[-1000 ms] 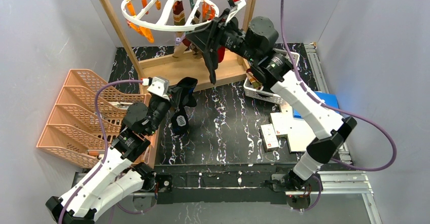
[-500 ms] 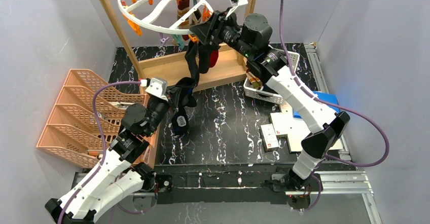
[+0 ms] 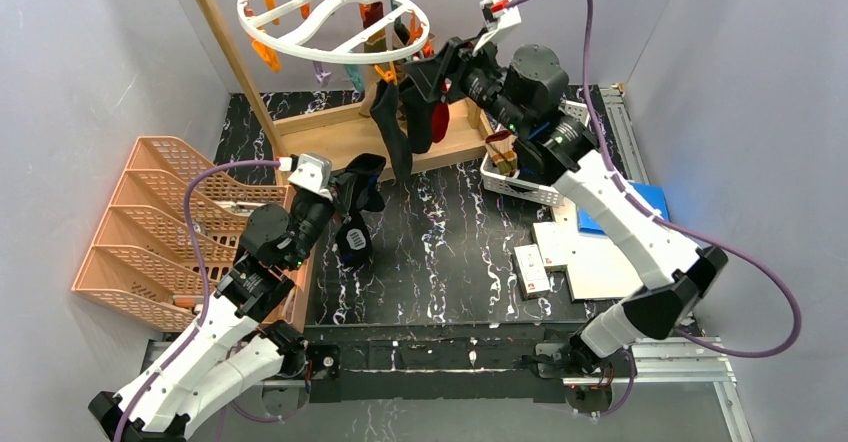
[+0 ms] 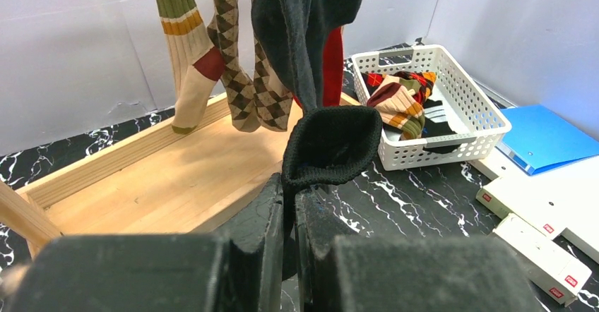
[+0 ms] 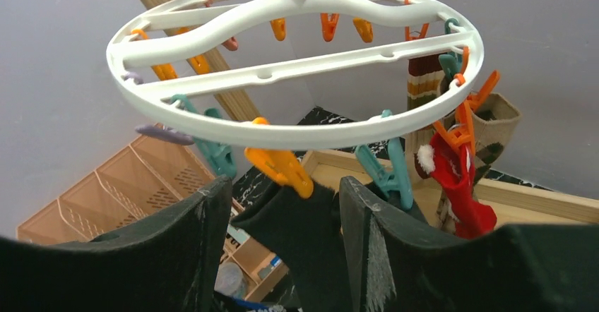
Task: Clip the socks to the hanger
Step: Rotate the hanger at the clothesline.
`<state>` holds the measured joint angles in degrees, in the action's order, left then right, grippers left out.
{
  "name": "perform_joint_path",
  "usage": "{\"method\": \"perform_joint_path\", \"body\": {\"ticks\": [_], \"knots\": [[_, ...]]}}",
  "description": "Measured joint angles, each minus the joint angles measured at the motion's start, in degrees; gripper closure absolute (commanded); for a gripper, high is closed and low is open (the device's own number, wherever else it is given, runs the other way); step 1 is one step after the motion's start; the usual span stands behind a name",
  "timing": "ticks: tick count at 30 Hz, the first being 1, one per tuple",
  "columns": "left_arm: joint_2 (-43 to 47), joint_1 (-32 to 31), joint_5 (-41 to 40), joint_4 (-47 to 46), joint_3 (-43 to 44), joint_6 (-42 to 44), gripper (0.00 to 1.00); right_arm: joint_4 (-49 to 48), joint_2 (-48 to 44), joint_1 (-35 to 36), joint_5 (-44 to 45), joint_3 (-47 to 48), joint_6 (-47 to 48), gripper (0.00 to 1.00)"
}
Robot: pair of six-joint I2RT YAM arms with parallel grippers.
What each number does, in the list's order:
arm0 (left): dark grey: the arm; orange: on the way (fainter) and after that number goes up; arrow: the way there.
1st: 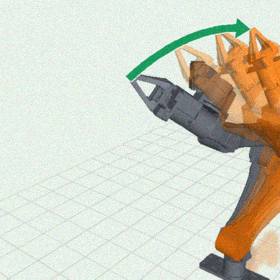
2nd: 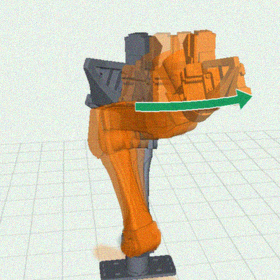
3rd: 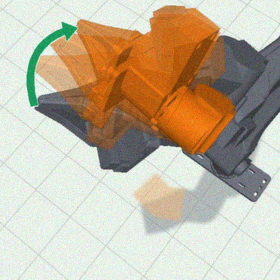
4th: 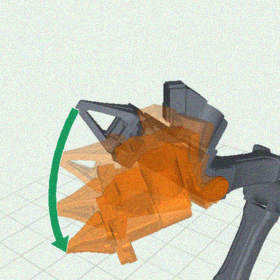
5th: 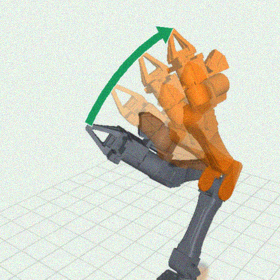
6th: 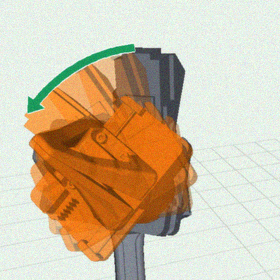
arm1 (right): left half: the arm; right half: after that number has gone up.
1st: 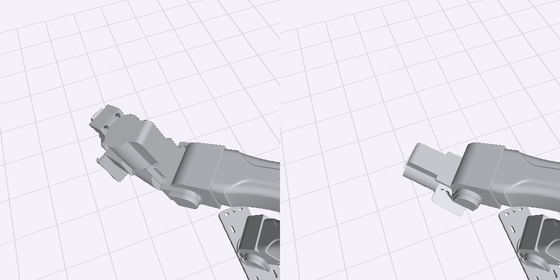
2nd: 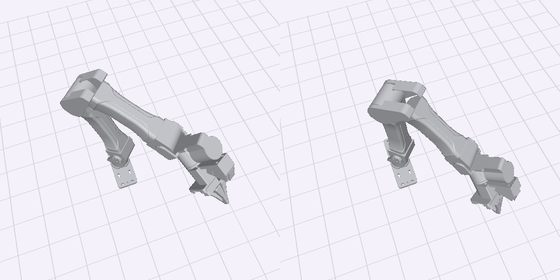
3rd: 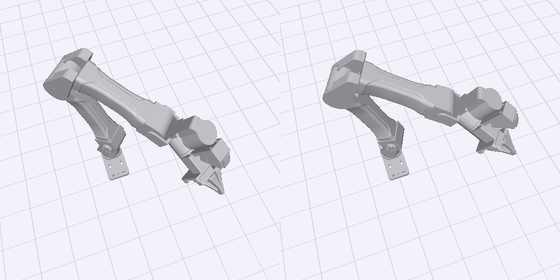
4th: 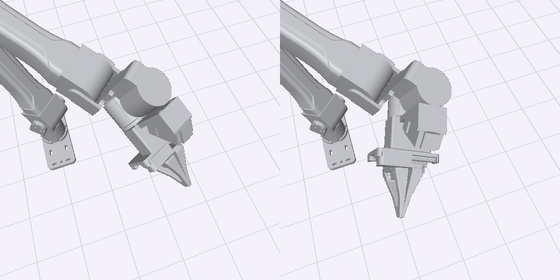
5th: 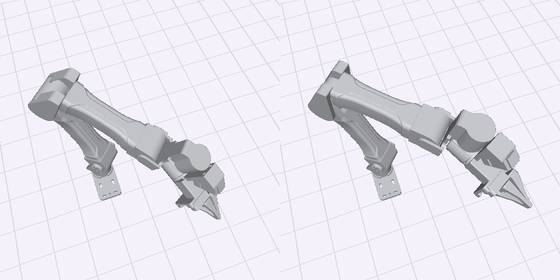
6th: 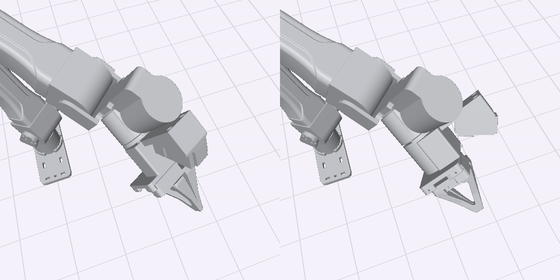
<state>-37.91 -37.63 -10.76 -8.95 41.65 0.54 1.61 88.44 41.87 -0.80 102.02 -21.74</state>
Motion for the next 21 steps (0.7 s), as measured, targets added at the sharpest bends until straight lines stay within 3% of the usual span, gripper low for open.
{"method": "perform_joint_path", "body": {"ticks": [7,14,21], "knots": [[0.0,0.0,-0.2,0.3,0.0,0.3,1.0,-0.7,-5.2,2.9,-0.1,-4.4,-1.1,0.22],[0.7,0.0,-0.2,1.4,0.0,0.3,1.0,-8.3,-3.8,1.9,-7.9,-7.1,-19.2,0.23],[2.1,0.0,-0.4,2.9,0.0,0.3,1.0,-12.8,1.9,1.7,-14.9,-3.6,-32.1,0.24]]}}
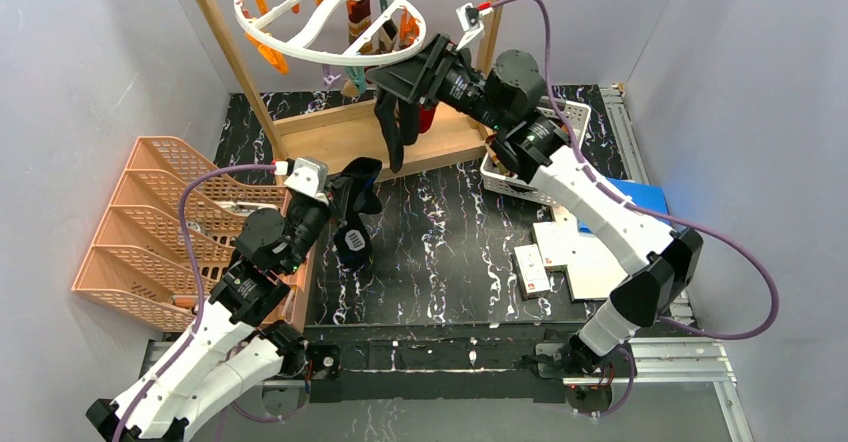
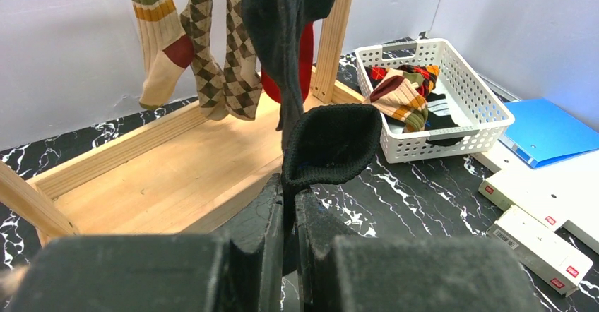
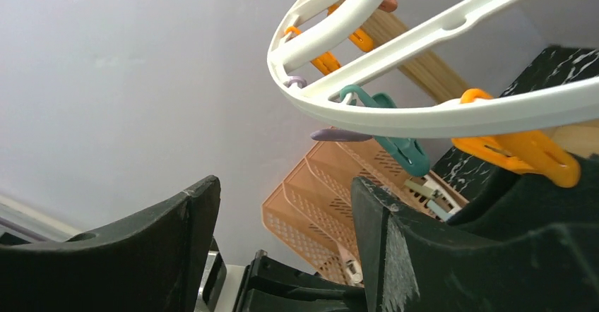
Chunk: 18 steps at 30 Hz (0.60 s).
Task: Clip the socks to the hanger
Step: Rotate the hanger at the clothesline.
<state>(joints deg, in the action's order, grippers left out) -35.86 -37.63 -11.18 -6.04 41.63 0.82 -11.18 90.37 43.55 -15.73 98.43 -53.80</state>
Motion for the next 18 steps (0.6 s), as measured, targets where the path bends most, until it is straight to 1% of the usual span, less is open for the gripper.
{"method": "perform_joint_path", "body": {"ticks": [4,8,12,18], "knots": [[0.2,0.0,0.0,0.3,0.0,0.0,1.0,-1.5,2.8,0.0,-1.4,0.0,-5.5,0.24],[0.2,0.0,0.0,0.5,0.0,0.0,1.0,-2.0,4.5,-0.3,-0.3,0.0,-8.9,0.27],[0.2,0.0,0.0,0.6,0.0,0.2,1.0,-4.2,4.6,-1.5,2.1,-0.7,-10.4,0.3],[0.4,0.0,-0.3,1.0,0.0,0.5,1.0,-5.8,4.0,-5.0,5.3,-1.9,-10.8,0.32]]}}
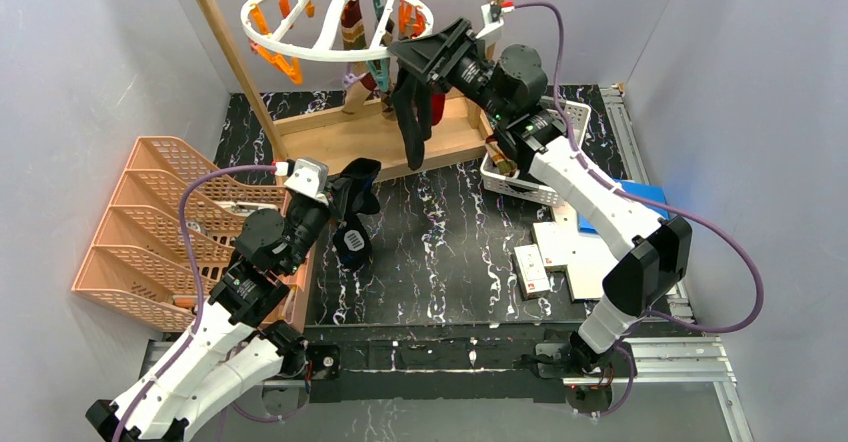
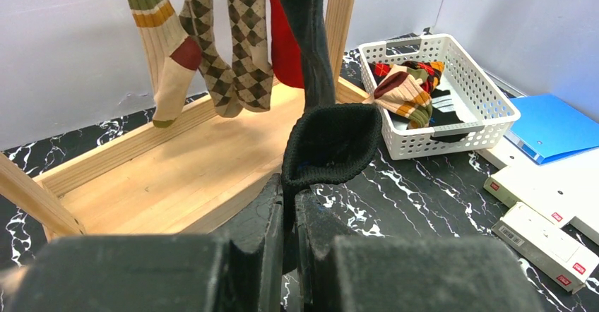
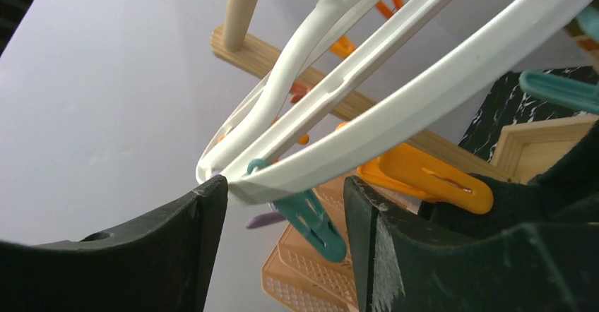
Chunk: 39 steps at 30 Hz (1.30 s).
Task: Clip the socks to the hanger
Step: Rotate the hanger at the clothesline.
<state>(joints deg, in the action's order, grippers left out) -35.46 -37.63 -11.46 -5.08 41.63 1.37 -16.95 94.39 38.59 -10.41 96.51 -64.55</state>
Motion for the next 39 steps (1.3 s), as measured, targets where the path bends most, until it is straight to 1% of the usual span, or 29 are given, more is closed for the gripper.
{"method": "perform_joint_path", "body": {"ticks": [7,15,21,26,32,39], "knots": [[0.0,0.0,-0.1,0.0,0.0,0.1,1.0,-0.7,-0.2,-4.8,0.5,0.0,-0.2,0.35],[-0.4,0.0,-0.2,0.0,0.0,0.2,1.0,-1.2,0.0,-8.8,-0.3,0.2,-1.9,0.47],[-1.4,0.0,-0.2,0.0,0.0,0.2,1.0,-1.1,3.4,-11.3,-1.7,3.4,-4.1,0.48],[-1.6,0.0,-0.3,0.0,0.0,0.2,1.0,-0.8,7.0,-13.2,-2.7,6.3,-5.7,0.46],[-1.6,0.0,-0.5,-0.1,0.0,0.5,1.0,0.2,7.6,-13.4,-3.7,6.4,-5.9,0.36],[-1.6,0.0,-0.6,-0.1,0.0,0.6,1.0,0.1,7.6,-13.4,-3.9,6.4,-5.2,0.33]]}}
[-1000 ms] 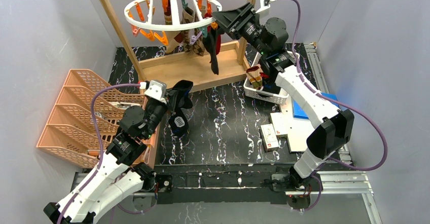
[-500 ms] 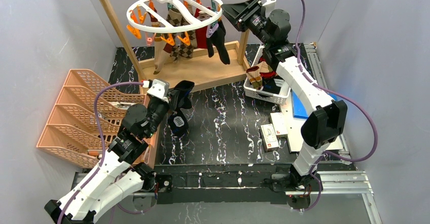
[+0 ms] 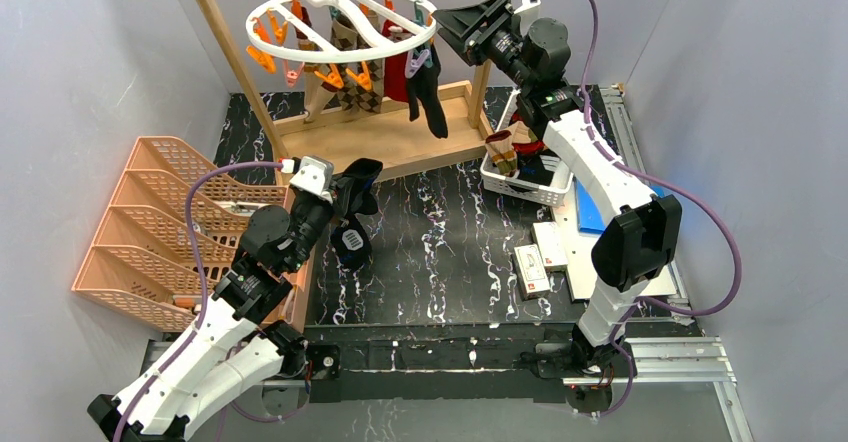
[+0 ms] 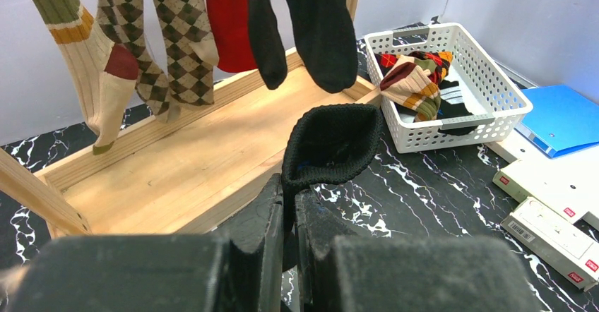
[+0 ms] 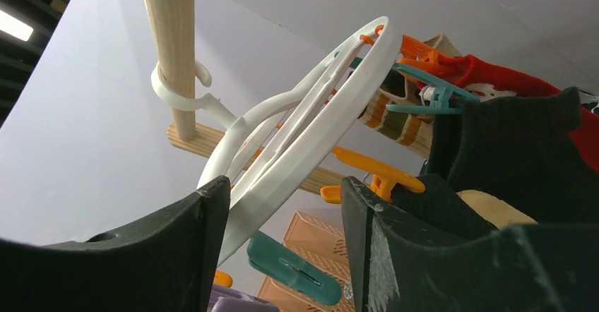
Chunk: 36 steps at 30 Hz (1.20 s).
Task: Clip the socks to the hanger
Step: Rotate the hanger at the clothesline.
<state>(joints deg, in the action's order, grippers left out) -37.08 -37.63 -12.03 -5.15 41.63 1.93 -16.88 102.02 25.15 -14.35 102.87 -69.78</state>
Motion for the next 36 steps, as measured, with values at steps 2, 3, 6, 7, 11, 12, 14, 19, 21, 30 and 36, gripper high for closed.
{"method": "perform_joint_path", "body": {"ticks": [2,3,6,7,11,12,14,19,21,30,36], "knots": [[0.0,0.0,0.0,0.0,0.0,0.0,1.0,0.0,0.0,0.0,-0.1,0.0,0.3,0.32],[0.0,0.0,0.0,0.0,0.0,0.0,1.0,0.0,0.0,0.0,-0.2,0.0,0.5,0.31],[0.0,0.0,0.0,0.0,0.0,0.0,1.0,0.0,0.0,0.0,-0.4,0.0,0.8,0.3],[0.0,0.0,0.0,0.0,0.0,0.0,1.0,0.0,0.0,0.0,-0.5,0.0,0.8,0.29],[0.0,0.0,0.0,0.0,0.0,0.0,1.0,0.0,-0.1,0.0,-0.9,0.0,1.0,0.26],[0.1,0.0,0.0,0.0,0.0,0.0,1.0,0.0,-0.1,0.0,-0.9,0.0,1.0,0.26],[0.1,0.0,0.0,0.0,0.0,0.0,1.0,0.0,-0.2,-0.1,-1.1,0.0,1.0,0.24],[0.1,0.0,0.0,0.0,0.0,0.0,1.0,0.0,-0.5,-0.4,-1.8,0.0,1.2,0.2],[0.1,0.0,0.0,0.0,0.0,0.0,1.0,0.0,-0.8,-0.7,-2.3,0.0,1.4,0.18],[0.1,0.0,0.0,0.0,0.0,-0.1,1.0,0.5,-4.1,-1.4,-2.6,-1.4,4.3,0.13],[0.1,0.0,0.1,0.1,0.2,-0.2,1.0,1.2,-9.4,-2.3,-2.4,-4.8,7.2,0.13]]}}
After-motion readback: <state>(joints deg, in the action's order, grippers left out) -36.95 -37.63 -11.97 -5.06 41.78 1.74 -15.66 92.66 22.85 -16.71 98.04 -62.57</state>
